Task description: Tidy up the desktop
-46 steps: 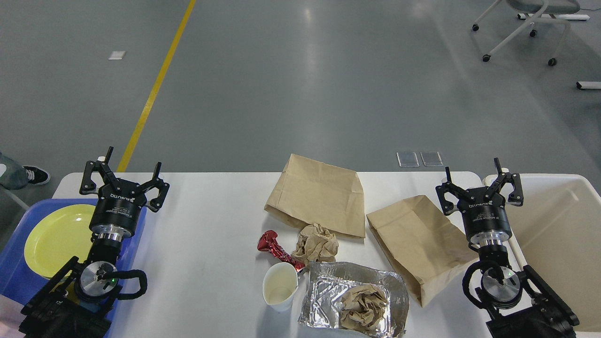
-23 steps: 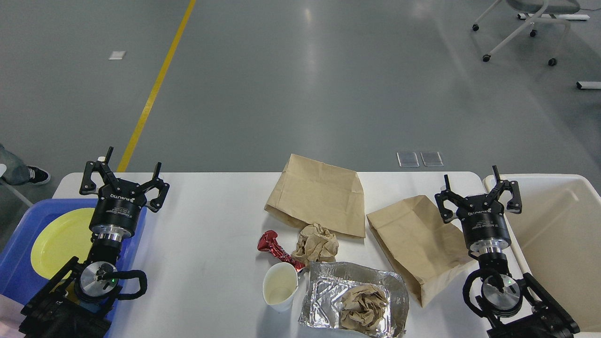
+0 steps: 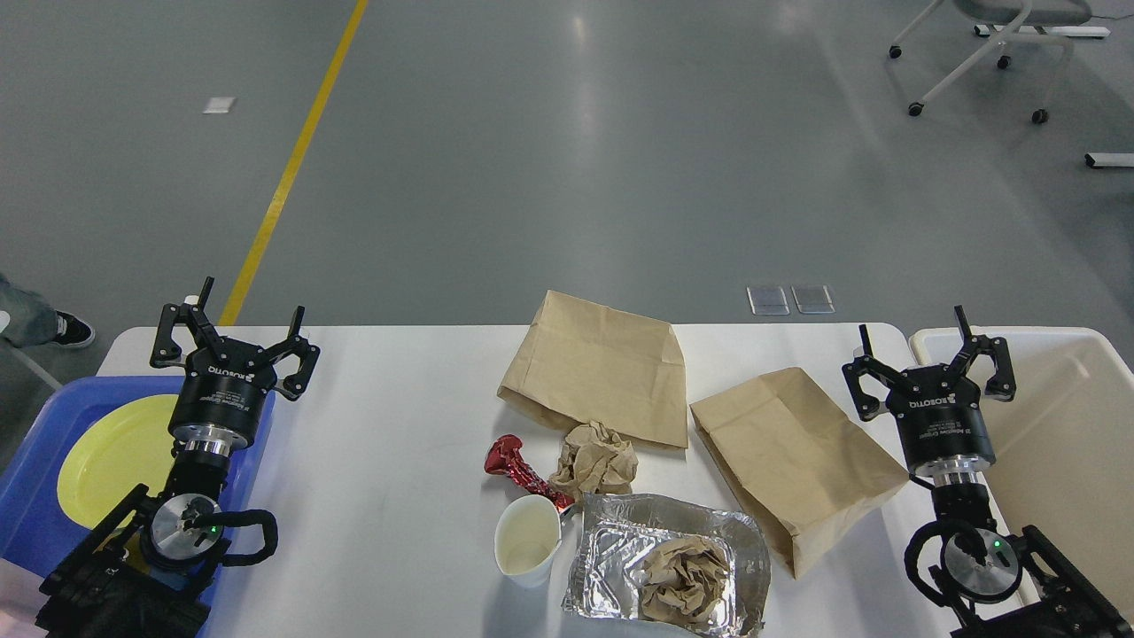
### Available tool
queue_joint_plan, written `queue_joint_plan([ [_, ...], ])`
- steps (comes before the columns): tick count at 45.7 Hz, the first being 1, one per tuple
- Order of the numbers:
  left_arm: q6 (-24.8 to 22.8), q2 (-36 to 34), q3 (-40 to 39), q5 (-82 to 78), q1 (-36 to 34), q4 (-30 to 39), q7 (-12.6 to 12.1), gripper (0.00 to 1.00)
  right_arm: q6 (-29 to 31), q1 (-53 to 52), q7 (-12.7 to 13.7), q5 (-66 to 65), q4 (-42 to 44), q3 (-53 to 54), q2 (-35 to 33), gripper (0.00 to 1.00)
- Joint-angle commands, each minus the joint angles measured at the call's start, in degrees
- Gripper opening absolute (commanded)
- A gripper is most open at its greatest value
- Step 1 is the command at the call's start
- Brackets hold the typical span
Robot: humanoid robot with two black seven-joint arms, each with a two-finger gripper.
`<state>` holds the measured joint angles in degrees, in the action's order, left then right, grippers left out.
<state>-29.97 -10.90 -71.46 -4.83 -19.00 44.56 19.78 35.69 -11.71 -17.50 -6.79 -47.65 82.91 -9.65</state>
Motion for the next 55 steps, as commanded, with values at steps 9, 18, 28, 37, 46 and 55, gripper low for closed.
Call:
queue_joint_plan([
  [9,0.00,0.00,0.00,0.00,0.02,0.00,0.00,0.99,-0.79,-1.48,-0.25,0.11,-0.60,0.14,-0.46,1.00],
  [18,0.00,0.00,0.00,0.00,0.02,0.00,0.00,0.99,-0.88,-2.44,-0.51,0.29,0.10,-3.81,-4.49,1.00],
  [28,0.00,0.00,0.00,0.00,0.02,0.00,0.00,0.99,0.35,-9.46,-0.60,0.64,-0.60,-23.29,-18.03,1.00],
  [37,0.00,0.00,0.00,0.00,0.01,0.00,0.00,0.99,0.17,-21.32,-0.60,1.17,-0.51,-43.78,-26.81,1.00],
  [46,0.09,0.00,0.00,0.00,0.02,0.00,0.08,0.99,0.17,-40.04,-0.51,6.70,0.02,-68.64,-30.69,1.00],
  [55,0.00,0.00,0.00,0.00,0.02,0.00,0.00,0.99,0.17,-63.32,-0.43,12.15,-0.42,-102.91,-30.52,1.00],
])
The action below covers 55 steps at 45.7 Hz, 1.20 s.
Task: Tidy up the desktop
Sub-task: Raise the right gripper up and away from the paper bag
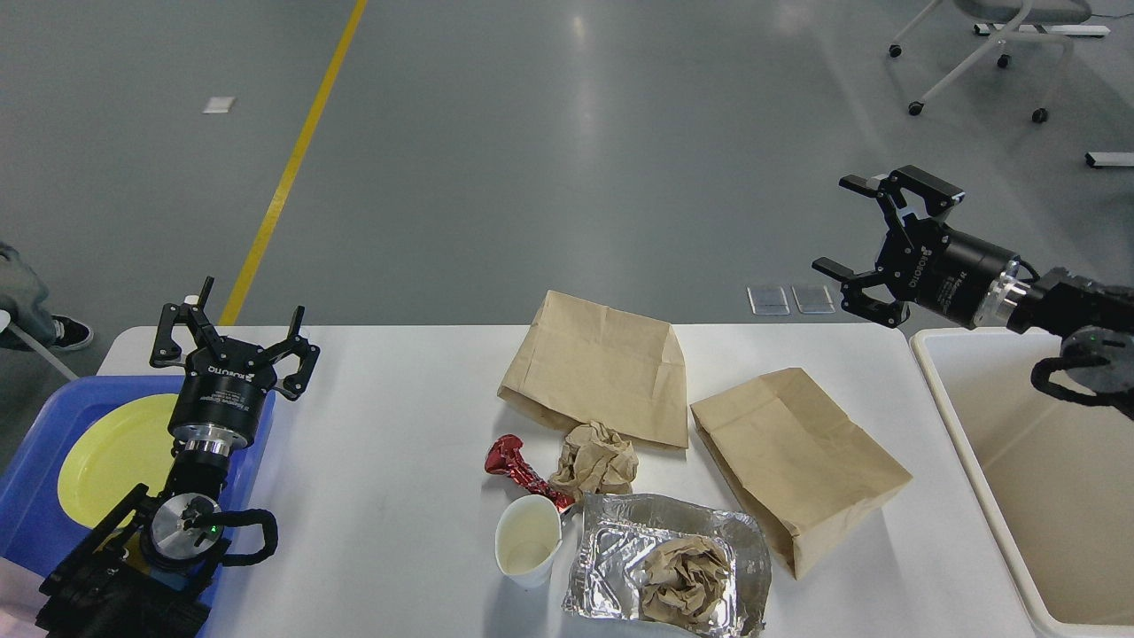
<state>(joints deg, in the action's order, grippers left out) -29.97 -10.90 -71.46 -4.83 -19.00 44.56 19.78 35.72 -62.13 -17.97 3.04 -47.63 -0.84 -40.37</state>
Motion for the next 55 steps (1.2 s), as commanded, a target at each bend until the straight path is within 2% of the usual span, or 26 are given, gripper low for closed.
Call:
queue_joint_plan([
  [1,0.00,0.00,0.00,0.00,-0.07,0.00,0.00,0.99,0.23,-15.36,0.04,2.49,-0.62,-22.51,0.47,1.00],
  [12,0.00,0.00,0.00,0.00,0.01,0.00,0.00,0.99,2.95,-34.09,0.39,2.67,-1.68,-49.85,9.25,1.00],
  [18,0.00,0.00,0.00,0.00,0.01,0.00,0.00,0.99,6.02,-43.41,0.74,2.41,-2.11,-63.13,17.77,1.00],
  [22,0.00,0.00,0.00,0.00,0.01,0.00,0.00,0.99,7.70,-48.95,1.96,1.53,-4.75,-68.50,23.13,1.00],
  [25,0.00,0.00,0.00,0.00,-0.07,0.00,0.00,0.99,7.96,-52.12,5.12,0.48,-6.42,-70.87,27.53,1.00],
  [28,0.00,0.00,0.00,0.00,0.01,0.00,0.00,0.99,8.23,-55.63,10.21,0.39,-10.27,-71.58,29.82,1.00],
  [33,0.00,0.00,0.00,0.00,0.01,0.00,0.00,0.99,7.87,-63.10,20.32,0.12,-19.15,-71.32,32.98,1.00],
  [37,0.00,0.00,0.00,0.00,0.01,0.00,0.00,0.99,7.87,-67.94,25.08,0.12,-25.04,-70.71,33.87,1.00],
  [39,0.00,0.00,0.00,0.00,0.01,0.00,0.00,0.99,7.52,-69.78,26.40,0.12,-27.16,-70.71,34.22,1.00],
  [48,0.00,0.00,0.00,0.00,0.01,0.00,0.00,0.99,7.08,-77.08,28.51,-1.11,-37.96,-69.57,32.73,1.00],
  [55,-0.09,0.00,0.00,0.00,-0.07,0.00,0.00,0.99,7.17,-77.35,29.30,-3.22,-39.21,-69.12,30.88,1.00],
])
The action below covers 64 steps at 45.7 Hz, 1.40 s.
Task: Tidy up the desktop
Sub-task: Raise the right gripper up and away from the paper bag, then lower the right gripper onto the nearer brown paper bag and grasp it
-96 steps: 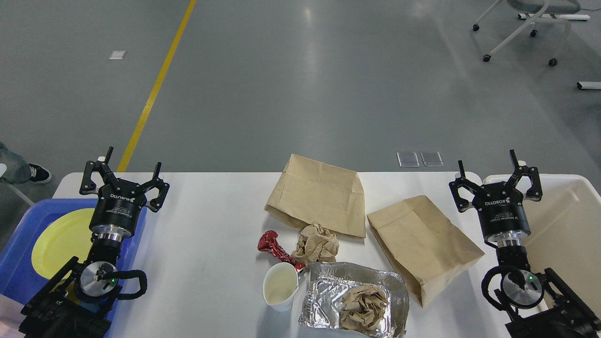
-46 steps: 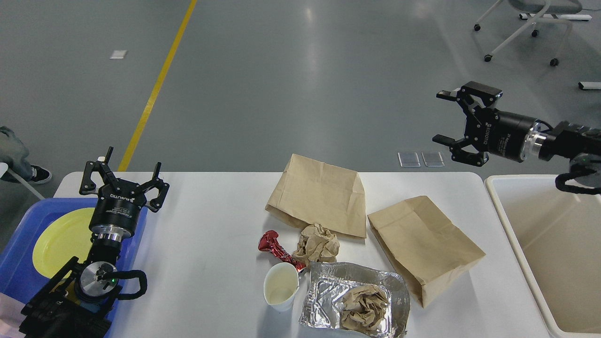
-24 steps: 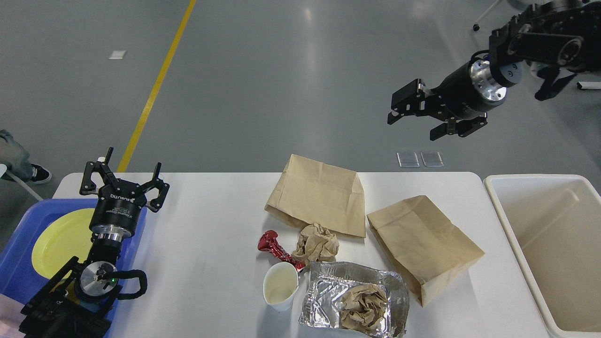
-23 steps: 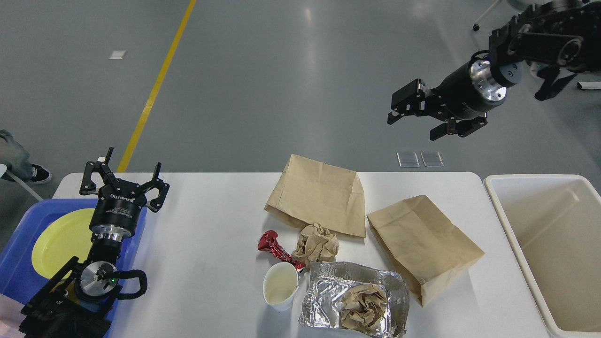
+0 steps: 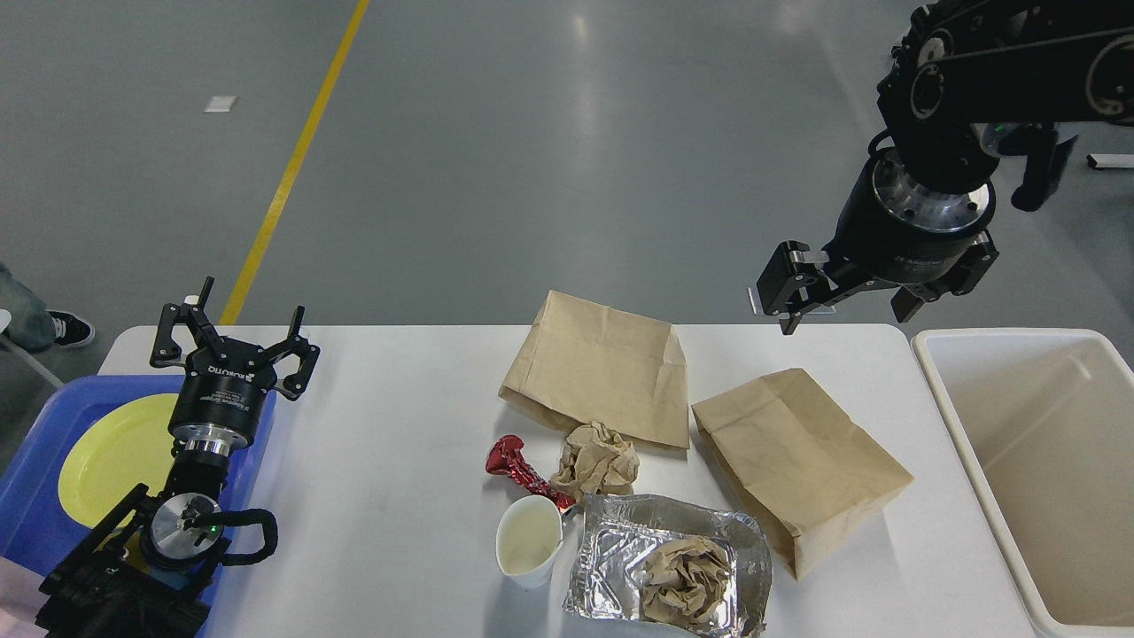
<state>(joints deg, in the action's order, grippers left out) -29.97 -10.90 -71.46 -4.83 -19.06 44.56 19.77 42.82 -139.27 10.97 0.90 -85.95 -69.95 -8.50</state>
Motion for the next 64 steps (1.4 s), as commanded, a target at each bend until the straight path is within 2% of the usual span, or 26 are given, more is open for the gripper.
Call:
queue_joint_plan([
  [1,-0.09,0.00,0.00,-0.01,-0.01,0.00,0.00,0.99,0.07,-0.04,0.28,-1.08,-0.97,-0.18,-0.99,1.00],
  [13,-0.09,0.00,0.00,-0.01,-0.01,0.00,0.00,0.99,-0.63,0.05,-0.33,4.19,-0.80,-2.55,-1.78,1.00],
  [24,-0.17,0.00,0.00,-0.01,-0.01,0.00,0.00,0.99,-4.23,3.12,-0.07,8.85,-0.71,-5.98,-1.78,1.00],
  [34,-0.17,0.00,0.00,-0.01,-0.01,0.00,0.00,0.99,-6.87,6.37,0.11,11.84,-0.62,-7.83,-4.50,1.00],
  [39,-0.17,0.00,0.00,-0.01,-0.01,0.00,0.00,0.99,-11.43,10.76,0.11,11.93,-0.27,-8.18,-7.93,1.00],
  [44,-0.17,0.00,0.00,-0.01,0.07,0.00,0.00,0.99,-19.16,15.77,0.11,12.28,-0.18,-8.36,-10.30,1.00],
  [49,-0.17,0.00,0.00,-0.01,-0.01,0.00,0.00,0.99,-24.88,20.43,0.11,17.54,-0.18,-8.36,-12.77,1.00],
  [55,-0.17,0.00,0.00,-0.01,-0.01,0.00,0.00,0.99,-27.88,25.79,0.11,25.37,1.57,-8.36,-13.21,1.00],
  [64,-0.17,0.00,0.00,-0.01,-0.01,0.00,0.00,0.99,-28.23,35.37,0.02,28.63,4.38,-6.86,-12.51,1.00],
])
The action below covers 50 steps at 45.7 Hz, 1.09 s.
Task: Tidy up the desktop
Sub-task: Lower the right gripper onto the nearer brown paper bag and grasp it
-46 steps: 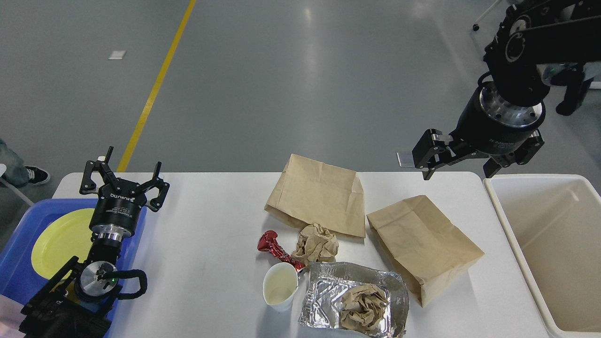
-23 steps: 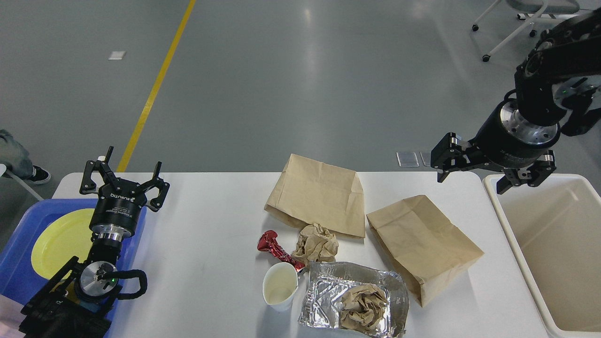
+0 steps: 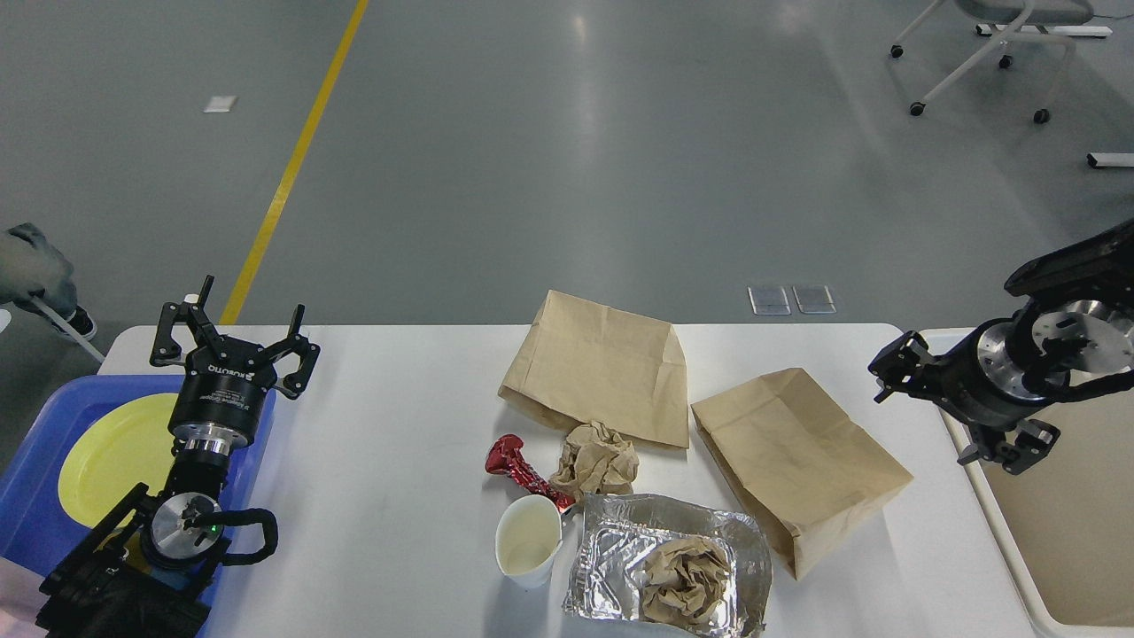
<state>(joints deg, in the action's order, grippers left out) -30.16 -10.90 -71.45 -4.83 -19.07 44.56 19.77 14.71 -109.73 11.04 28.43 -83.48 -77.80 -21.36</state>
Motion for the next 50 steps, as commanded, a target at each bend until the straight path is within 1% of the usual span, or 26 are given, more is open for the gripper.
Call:
queue_joint_plan([
  [1,0.01,0.00,0.00,0.00,0.00,0.00,0.00,0.99,-0.12,7.15,-0.05,1.10,2.61,1.15,0.62,1.00],
  [9,0.01,0.00,0.00,0.00,0.00,0.00,0.00,0.99,-0.38,12.79,-0.14,1.28,6.48,4.84,1.24,1.00],
  [14,0.01,0.00,0.00,0.00,0.00,0.00,0.00,0.99,-0.56,17.44,-0.05,1.72,10.61,8.44,1.50,1.00],
  [18,0.01,0.00,0.00,0.00,0.00,0.00,0.00,0.99,-0.56,22.36,-0.05,2.16,14.82,10.47,1.50,1.00],
  [19,0.01,0.00,0.00,0.00,0.00,0.00,0.00,0.99,-0.56,25.24,-0.05,2.59,17.62,10.99,1.68,1.00],
  [27,0.01,0.00,0.00,0.00,0.00,0.00,0.00,0.99,-0.56,31.68,-0.14,4.44,27.31,11.70,4.75,1.00],
  [31,0.01,0.00,0.00,0.00,0.00,0.00,0.00,0.99,-0.56,33.53,-0.05,4.44,28.90,11.70,5.81,1.00],
  [36,0.01,0.00,0.00,0.00,0.00,0.00,0.00,0.99,-0.47,33.89,-0.05,4.88,28.90,12.40,6.16,1.00],
  [37,0.01,0.00,0.00,0.00,0.00,0.00,0.00,0.99,-0.47,33.97,-0.05,5.14,28.81,12.75,6.07,0.98],
  [39,0.01,0.00,0.00,0.00,0.00,0.00,0.00,0.99,-0.47,34.06,-0.05,6.19,28.81,13.54,6.07,0.89],
  [43,0.01,0.00,0.00,0.00,0.00,0.00,0.00,0.99,-0.47,34.32,-0.05,7.95,28.72,14.25,6.16,0.65],
  [47,0.01,0.00,0.00,0.00,0.00,0.00,0.00,0.99,-0.56,35.03,-0.05,8.13,28.63,14.25,6.69,0.44],
  [50,0.01,0.00,0.00,0.00,0.00,0.00,0.00,0.99,-0.56,35.29,-0.05,8.13,28.72,14.25,6.86,0.23],
])
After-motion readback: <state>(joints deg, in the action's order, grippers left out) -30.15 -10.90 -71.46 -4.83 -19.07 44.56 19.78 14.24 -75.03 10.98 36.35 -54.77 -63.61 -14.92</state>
